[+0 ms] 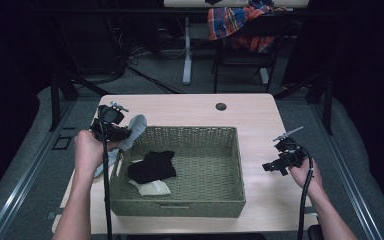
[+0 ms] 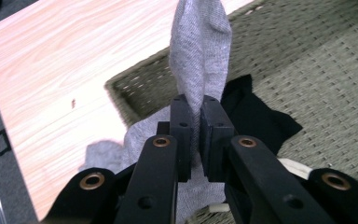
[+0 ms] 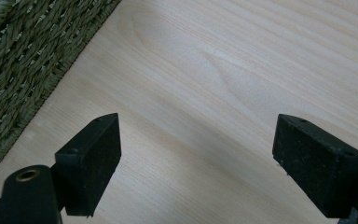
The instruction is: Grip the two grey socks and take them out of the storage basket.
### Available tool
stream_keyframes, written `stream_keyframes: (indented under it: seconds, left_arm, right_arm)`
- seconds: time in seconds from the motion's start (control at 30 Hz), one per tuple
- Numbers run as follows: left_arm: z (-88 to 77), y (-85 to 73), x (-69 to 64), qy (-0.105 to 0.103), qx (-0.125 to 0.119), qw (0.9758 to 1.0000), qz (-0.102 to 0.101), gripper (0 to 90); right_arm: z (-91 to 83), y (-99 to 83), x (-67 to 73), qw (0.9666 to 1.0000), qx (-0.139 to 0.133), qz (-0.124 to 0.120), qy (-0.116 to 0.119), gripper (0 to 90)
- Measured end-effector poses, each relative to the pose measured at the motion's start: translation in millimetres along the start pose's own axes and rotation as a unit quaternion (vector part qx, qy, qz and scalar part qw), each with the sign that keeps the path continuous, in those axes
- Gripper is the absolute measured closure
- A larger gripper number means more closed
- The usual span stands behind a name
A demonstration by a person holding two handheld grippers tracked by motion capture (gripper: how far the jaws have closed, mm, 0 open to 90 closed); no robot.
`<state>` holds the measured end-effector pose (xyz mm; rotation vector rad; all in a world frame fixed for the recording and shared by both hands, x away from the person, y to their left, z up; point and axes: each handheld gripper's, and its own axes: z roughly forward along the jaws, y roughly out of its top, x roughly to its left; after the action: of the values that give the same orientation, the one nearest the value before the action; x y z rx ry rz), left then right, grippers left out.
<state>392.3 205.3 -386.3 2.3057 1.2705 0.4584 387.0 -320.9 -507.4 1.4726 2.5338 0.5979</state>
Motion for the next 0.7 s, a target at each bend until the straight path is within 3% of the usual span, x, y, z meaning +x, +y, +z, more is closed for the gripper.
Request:
stream_keyframes:
  seconds: [0.33,0.47,0.7]
  left_arm:
    - [-5.8,-16.0,29.9,0.020,0.003,0.9988,-0.044,85.4]
    - [-4.0,-23.1,41.4,0.045,0.015,0.9970,-0.061,85.4]
    - [7.8,-36.4,60.4,0.048,0.025,0.9946,-0.089,85.4]
  right_arm:
    - [0.1,-0.4,0.5,1.0000,-0.004,0.006,0.001,15.2]
    - [0.7,-0.4,0.7,0.9999,-0.006,0.009,0.004,15.2]
    - [1.3,-0.3,1.0,0.9999,-0.006,0.008,0.004,15.2]
